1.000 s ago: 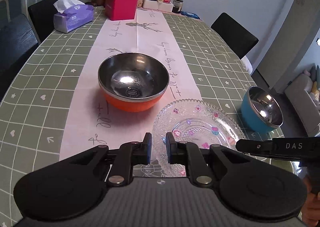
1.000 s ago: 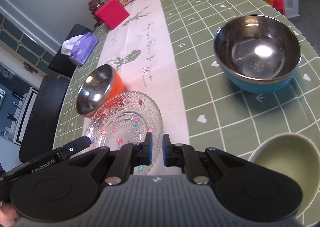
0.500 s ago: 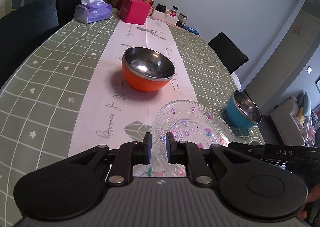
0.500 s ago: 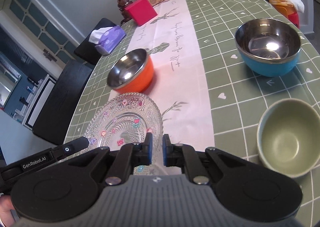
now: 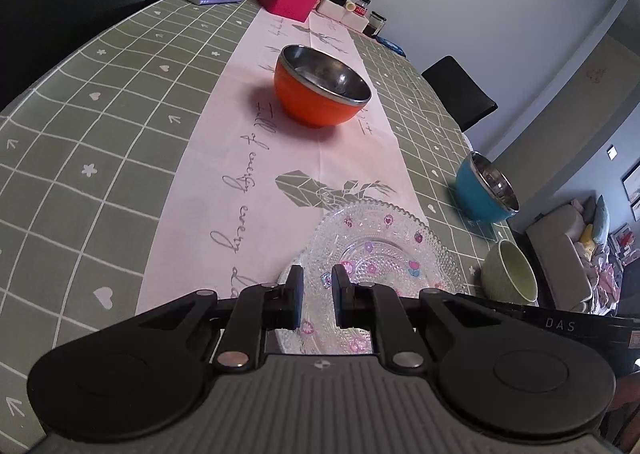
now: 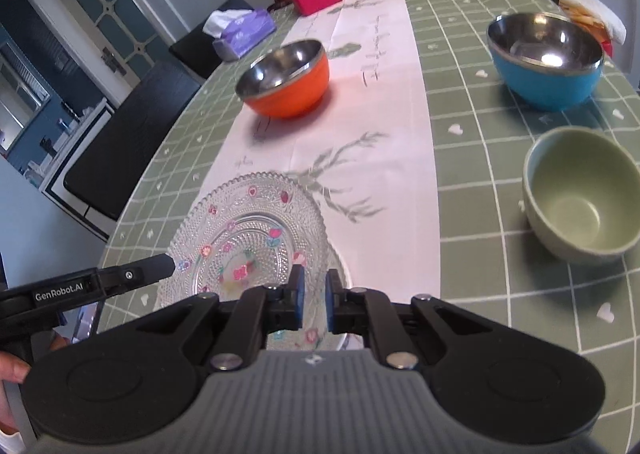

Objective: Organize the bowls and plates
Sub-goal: 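Lower the small glass plate onto the plate stack and open left tool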

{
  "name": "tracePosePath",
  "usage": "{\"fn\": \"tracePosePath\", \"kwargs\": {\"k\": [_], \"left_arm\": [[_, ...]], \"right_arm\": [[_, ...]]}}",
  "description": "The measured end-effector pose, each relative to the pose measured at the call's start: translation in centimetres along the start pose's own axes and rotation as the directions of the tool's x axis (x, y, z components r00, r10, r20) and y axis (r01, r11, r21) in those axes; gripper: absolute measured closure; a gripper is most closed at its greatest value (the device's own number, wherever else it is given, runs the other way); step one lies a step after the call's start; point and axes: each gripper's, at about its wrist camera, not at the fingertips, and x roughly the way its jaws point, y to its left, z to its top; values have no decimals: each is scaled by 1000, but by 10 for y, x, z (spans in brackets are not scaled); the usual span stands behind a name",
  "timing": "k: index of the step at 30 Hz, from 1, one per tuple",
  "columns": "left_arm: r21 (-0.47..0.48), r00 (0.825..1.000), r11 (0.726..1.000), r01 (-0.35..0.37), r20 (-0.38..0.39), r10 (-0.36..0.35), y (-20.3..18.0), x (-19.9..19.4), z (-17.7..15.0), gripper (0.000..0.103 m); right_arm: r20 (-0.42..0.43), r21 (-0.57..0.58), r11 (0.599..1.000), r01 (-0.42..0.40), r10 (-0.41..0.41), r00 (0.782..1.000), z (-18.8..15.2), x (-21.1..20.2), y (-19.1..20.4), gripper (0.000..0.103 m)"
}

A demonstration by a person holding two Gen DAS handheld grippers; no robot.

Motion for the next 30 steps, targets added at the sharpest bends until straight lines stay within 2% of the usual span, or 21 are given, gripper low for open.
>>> {"fn": "tracePosePath", "kwargs": {"k": [11,18,30], "left_arm": [[5,1000,1000,18,-26,-18,3,2,-8,87],[29,998,1000,2,-58,0,0,9,-15,87],[74,997,997,-10,-71,15,-4,11,-16,87]], "right_arm": [[-35,-18,1000,24,-24,999,-2,9,-2,94],[-62,-35,997,68,-70,996,-6,16,-2,93],[-61,-53,995,80,-84,995,-6,15,-1,93]]}}
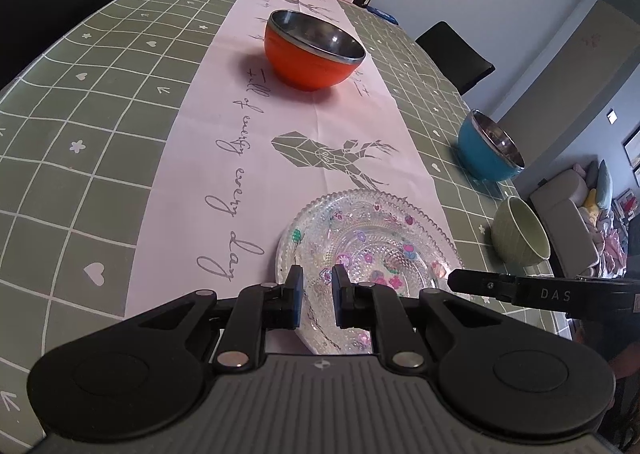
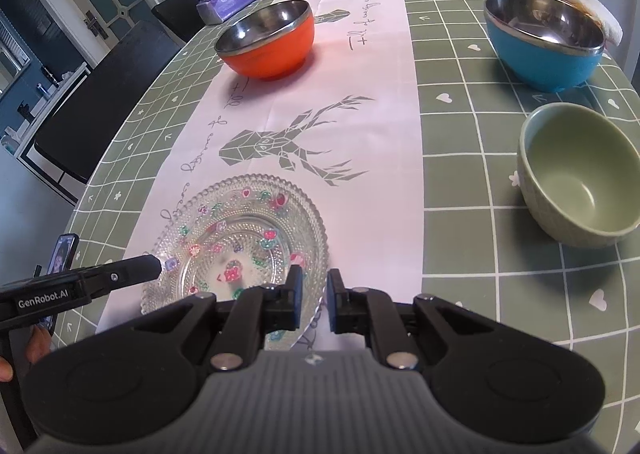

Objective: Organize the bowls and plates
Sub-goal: 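Lower the small glass plate onto the plate stack and open left tool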

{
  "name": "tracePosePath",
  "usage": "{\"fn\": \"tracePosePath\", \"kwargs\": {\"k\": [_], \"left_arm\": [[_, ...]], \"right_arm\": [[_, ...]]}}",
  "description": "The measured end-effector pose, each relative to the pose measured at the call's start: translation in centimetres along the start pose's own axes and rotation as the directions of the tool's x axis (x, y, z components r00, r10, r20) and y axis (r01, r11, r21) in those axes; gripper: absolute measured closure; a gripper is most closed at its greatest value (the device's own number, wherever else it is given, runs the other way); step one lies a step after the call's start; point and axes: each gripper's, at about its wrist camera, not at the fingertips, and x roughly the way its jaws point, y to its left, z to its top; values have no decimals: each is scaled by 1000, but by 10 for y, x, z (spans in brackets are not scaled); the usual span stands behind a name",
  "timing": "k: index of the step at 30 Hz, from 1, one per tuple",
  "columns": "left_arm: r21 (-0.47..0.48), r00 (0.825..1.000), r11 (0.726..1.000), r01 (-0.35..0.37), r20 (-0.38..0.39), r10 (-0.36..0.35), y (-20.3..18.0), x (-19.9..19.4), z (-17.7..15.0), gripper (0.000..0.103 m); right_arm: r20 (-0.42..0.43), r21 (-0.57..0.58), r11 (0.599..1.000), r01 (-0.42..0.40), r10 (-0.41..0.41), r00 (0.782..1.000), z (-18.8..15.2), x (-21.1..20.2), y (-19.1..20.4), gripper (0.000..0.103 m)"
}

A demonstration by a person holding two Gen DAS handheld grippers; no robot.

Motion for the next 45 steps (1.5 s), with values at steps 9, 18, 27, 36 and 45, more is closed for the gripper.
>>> {"fn": "tracePosePath", "kwargs": {"k": [9,18,27,36,45], "left_arm": [[41,1000,999,6,-4,-6,-4,0,0,82],[21,1000,999,26,2,-27,-1,-1,1,75],[-18,997,1000,-7,75,8,8,-9,7,57],[-76,1000,997,3,-10,-4,19,6,2,48],[-68,1000,998,5,-11,-6,15,7,-1,48]], "right_arm": [[-1,-20,1000,5,-5,1000,0,0,3,88],[-3,-4,999,-33,33,999,1,-2,3,73],[5,19,999,-28,28,1000,3,-6,-2,85],[7,-4,1000,-6,6,1000,0,-2,-1,98],[-9,34,999,-40,40,999,0,0,-5,95]]}}
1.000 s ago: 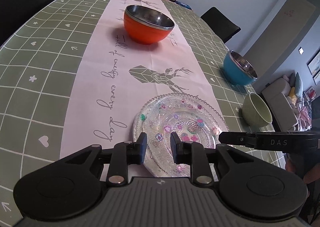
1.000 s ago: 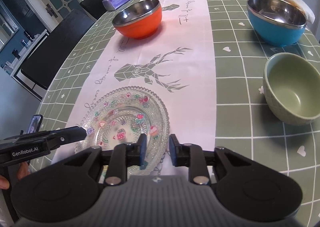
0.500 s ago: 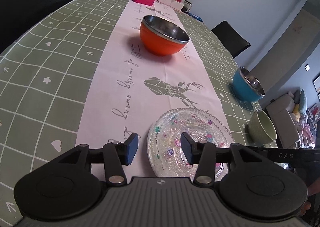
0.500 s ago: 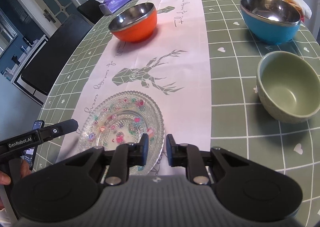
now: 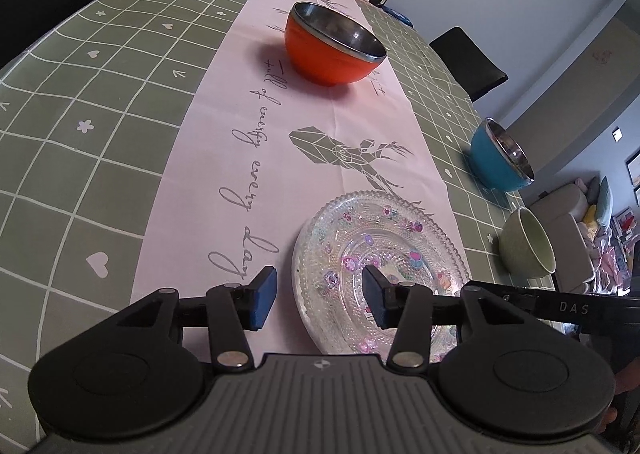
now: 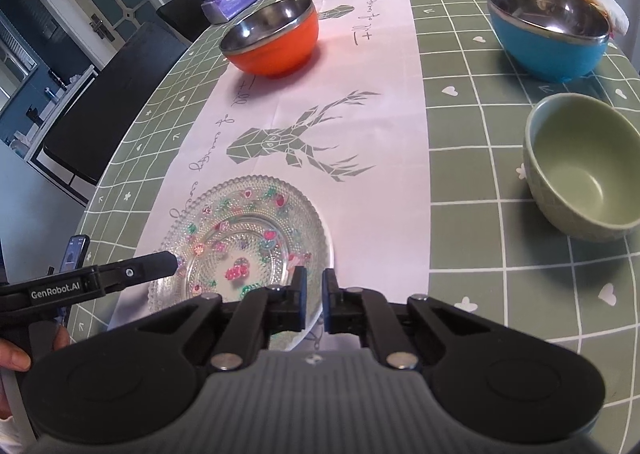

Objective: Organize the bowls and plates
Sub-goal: 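Lower the small glass plate onto the plate stack and open left tool, then move the left tool to the rim of the orange steel bowl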

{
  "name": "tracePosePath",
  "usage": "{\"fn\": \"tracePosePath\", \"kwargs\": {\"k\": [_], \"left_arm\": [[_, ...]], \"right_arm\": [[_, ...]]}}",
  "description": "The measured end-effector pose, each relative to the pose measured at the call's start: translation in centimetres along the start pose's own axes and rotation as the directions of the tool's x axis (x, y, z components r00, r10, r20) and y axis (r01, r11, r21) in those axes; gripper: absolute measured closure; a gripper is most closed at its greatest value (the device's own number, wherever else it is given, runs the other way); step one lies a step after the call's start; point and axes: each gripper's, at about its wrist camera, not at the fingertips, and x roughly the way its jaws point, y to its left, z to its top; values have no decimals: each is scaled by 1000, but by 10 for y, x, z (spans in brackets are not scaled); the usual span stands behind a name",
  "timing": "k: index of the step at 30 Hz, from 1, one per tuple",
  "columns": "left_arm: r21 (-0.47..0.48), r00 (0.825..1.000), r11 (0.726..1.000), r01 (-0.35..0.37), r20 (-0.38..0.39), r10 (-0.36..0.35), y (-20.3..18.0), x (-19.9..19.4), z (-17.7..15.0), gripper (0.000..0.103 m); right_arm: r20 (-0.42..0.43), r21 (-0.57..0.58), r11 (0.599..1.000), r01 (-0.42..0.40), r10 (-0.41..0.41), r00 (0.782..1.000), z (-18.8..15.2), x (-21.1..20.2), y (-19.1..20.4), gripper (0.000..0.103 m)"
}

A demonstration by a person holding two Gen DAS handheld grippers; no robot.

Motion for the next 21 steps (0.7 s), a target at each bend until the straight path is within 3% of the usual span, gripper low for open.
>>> {"fn": "tracePosePath", "kwargs": {"k": [2,3,4,12,14,16,17,18,21], "left_arm": [[-4,1000,1000,-4,-1,4,1,1,0,48],[-6,1000,1000,-7,-3,7,2,1,0,48],[-9,1000,1000,-9,-5,9,2,2,0,48],[-28,1000,1000,-7,-23,7,5,8,-1,49],[-24,1000,1000,-9,-27,8,5,9,-1,58],[-36,999,999,17,-37,-18,5,10,-1,65],[-48,998,998,31,-47,-34,5,11,-1,67],[-50,998,998,29,-45,-31,5,11,-1,67],[-48,999,998,28,-42,-30,5,11,-1,67]], "right_arm": [[8,20,1000,16,-16,1000,2,-2,-3,86],[6,26,999,19,-19,1000,2,-1,-4,64],[2,39,999,17,-17,1000,3,-1,-7,56],[-52,155,987,-40,49,997,1,14,-20,56],[-49,173,983,-52,61,997,1,14,-22,56],[-47,201,977,-72,83,995,0,15,-24,63],[-52,215,972,-89,102,993,-1,17,-26,75],[-58,238,965,-113,131,990,-1,18,-28,79],[-50,235,965,-114,129,990,-2,18,-26,78]]}}
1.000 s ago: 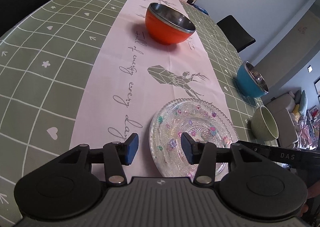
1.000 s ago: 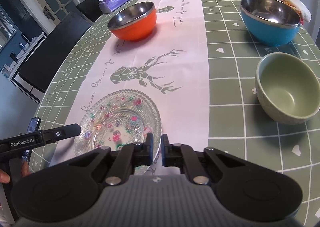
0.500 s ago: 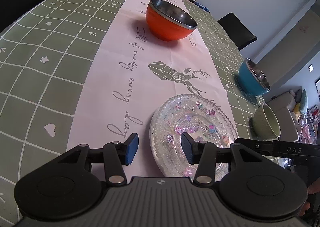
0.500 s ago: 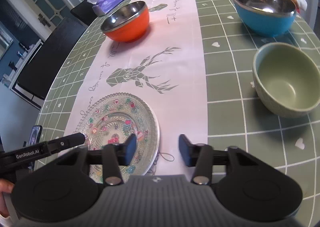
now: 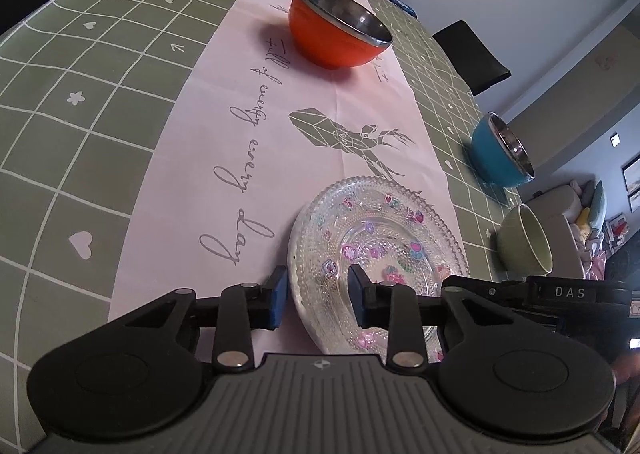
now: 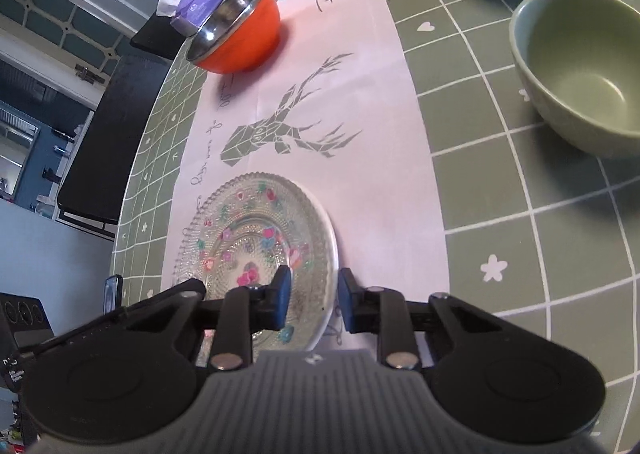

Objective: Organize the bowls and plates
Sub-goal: 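Move the left tool to the rim of the orange steel bowl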

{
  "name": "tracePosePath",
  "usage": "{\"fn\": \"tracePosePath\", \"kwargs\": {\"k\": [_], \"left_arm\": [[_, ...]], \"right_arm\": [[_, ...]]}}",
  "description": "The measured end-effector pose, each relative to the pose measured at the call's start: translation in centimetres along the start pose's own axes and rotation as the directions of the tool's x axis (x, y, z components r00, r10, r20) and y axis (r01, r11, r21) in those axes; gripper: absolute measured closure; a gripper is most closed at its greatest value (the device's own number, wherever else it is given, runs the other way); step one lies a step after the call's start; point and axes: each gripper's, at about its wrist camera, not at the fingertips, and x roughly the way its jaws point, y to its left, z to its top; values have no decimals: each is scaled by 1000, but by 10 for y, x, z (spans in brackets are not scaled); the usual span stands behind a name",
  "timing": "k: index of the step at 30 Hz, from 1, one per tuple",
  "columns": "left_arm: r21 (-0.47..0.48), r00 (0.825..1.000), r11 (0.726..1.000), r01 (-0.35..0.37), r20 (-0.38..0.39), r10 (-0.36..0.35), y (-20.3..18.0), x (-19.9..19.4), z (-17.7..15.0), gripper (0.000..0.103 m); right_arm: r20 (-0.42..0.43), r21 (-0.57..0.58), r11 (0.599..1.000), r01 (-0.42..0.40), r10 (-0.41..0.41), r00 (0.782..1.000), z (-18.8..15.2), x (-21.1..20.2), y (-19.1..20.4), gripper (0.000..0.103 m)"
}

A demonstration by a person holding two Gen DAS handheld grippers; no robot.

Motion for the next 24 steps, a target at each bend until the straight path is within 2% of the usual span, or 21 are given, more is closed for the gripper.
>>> {"fn": "tracePosePath", "kwargs": {"k": [7,15,24], "left_arm": [[-33,999,999,-28,21,28,5,1,8,67],[-77,996,994,-80,38,83,20,3,33,67],[-3,988,988,-154,22,154,22,7,59,67]], "right_arm": [[26,-4,1000,9,-9,1000,9,10,8,78],[11,-38,999,-8,8,1000,25,32,27,78],[7,-55,998,-20,21,1000,41,50,41,78]]}}
